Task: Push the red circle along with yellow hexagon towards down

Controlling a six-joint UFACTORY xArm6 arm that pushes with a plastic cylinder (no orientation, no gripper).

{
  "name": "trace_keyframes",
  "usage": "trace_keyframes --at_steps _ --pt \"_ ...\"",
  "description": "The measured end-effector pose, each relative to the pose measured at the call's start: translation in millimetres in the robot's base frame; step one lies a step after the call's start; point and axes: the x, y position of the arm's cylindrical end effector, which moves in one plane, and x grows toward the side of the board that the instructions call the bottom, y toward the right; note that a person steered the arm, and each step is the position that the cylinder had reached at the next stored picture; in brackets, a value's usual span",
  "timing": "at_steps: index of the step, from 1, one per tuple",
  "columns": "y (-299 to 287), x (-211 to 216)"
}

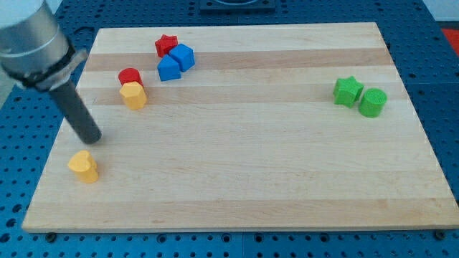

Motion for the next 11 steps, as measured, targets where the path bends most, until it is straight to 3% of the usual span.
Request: trace_keyframes --at_steps 2,3,4,6,11 --pt "1 -165" --pt "2 -195" --pt "30 -191" --pt "32 -169" --pt "32 35"
